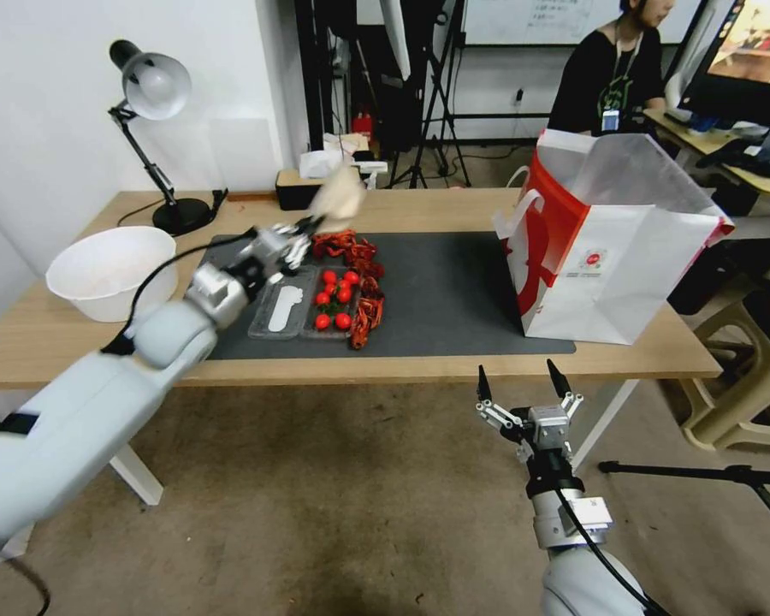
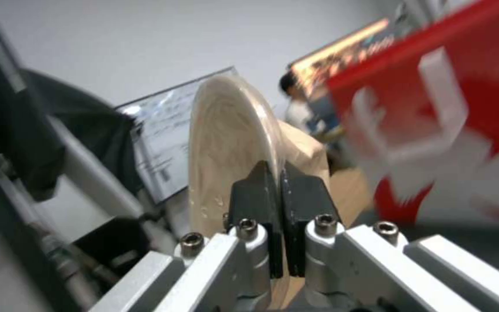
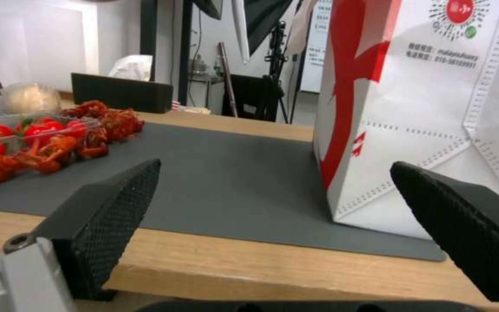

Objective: Pick up the trash from the table and place it into the takeout bag.

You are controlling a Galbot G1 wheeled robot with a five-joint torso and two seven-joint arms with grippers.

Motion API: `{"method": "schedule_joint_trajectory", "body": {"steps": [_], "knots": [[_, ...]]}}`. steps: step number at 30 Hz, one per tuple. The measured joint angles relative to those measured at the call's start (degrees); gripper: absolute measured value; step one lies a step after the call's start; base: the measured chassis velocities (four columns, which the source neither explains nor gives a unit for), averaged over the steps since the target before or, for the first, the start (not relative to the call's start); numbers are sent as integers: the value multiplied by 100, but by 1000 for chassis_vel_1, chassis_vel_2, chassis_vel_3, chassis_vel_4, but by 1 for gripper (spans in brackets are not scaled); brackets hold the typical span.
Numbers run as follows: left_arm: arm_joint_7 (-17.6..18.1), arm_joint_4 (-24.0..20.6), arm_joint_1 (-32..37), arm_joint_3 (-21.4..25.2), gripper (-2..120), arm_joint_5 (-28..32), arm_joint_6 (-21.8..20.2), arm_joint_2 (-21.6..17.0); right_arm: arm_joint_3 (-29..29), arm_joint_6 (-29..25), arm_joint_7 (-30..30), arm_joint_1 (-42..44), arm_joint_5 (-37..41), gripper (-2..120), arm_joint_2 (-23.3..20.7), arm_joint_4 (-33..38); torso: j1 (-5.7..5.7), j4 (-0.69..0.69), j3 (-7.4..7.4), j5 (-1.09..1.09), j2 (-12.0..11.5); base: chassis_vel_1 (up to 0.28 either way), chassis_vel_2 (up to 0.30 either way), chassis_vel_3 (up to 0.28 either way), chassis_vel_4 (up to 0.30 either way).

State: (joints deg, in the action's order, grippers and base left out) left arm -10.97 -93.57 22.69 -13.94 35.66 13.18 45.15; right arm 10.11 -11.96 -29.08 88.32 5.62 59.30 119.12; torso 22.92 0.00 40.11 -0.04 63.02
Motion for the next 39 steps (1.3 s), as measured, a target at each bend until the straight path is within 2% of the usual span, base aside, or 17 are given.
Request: {"method": "schedule_joint_trajectory", "body": {"steps": [2, 4, 5, 7, 8, 9, 12, 14, 15, 18, 19, 22, 27, 31, 39], "knots": [[-11, 115, -423, -331, 0, 187, -2, 207, 14, 1, -5, 5, -1, 100, -12, 2, 0, 0, -1, 10, 0, 0, 0, 0, 0], [-13, 228, -718, -587, 0, 312, -11, 391, 31, 1, -12, 8, -1, 100, -21, 5, 0, -1, 0, 1, 0, 0, 0, 0, 0], [-13, 228, -718, -587, 0, 312, -11, 391, 31, 1, -12, 8, -1, 100, -21, 5, 0, -1, 0, 1, 0, 0, 0, 0, 0], [-3, 398, -1271, -1023, 0, 576, -60, 736, 50, 3, -19, 10, -1, 100, -34, 13, 0, -1, 0, 8, 0, 0, 0, 0, 0], [-3, 398, -1271, -1023, 0, 576, -60, 736, 50, 3, -19, 10, -1, 100, -34, 13, 0, -1, 0, 8, 0, 0, 0, 0, 0], [1, 489, -1522, -1214, 0, 679, -86, 905, 53, 6, -20, 5, -1, 100, -42, 13, 0, 0, 1, 2, 0, 0, 0, 0, 0], [10, 637, -1898, -1440, 0, 847, -100, 1164, 56, 12, -22, -14, -1, 100, -50, 13, 0, -2, 0, 9, 0, 0, 0, 0, 0], [18, 787, -2262, -1706, 0, 1049, -123, 1439, 55, 27, -22, -46, -1, 100, -56, 13, 1, 0, 1, 3, 0, 0, 0, 0, 0], [18, 787, -2262, -1706, 0, 1049, -123, 1439, 55, 27, -22, -46, -1, 100, -56, 13, 1, 0, 1, 3, 0, 0, 0, 0, 0], [30, 956, -2654, -1947, 0, 1235, -149, 1787, 52, 49, -23, -80, 1, 100, -69, 13, 0, 0, 0, 5, 0, 0, 0, 0, 0], [30, 956, -2654, -1947, 0, 1235, -149, 1787, 52, 49, -23, -80, 1, 100, -69, 13, 0, 0, 0, 5, 0, 0, 0, 0, 0], [37, 1197, -2947, -2162, 0, 1340, -157, 2167, 53, 63, -27, -92, 7, 100, -85, 22, 1, 0, 0, 5, 0, 0, 0, 0, 0], [38, 1399, -3035, -2277, 0, 1363, -158, 2499, 73, 67, -35, -88, 13, 100, -105, 33, 1, 0, 0, 4, 0, 0, 0, 0, 0], [39, 1709, -3049, -2404, 0, 1374, -153, 2981, 104, 68, -47, -76, 24, 100, -129, 55, 1, -1, 0, 5, 0, 0, 0, 0, 0], [18, 2126, -3058, -2511, 0, 1365, -141, 3494, 115, 68, -52, -90, 30, 100, -122, 59, 0, -1, 0, 5, 0, 0, 0, 0, 0]]}}
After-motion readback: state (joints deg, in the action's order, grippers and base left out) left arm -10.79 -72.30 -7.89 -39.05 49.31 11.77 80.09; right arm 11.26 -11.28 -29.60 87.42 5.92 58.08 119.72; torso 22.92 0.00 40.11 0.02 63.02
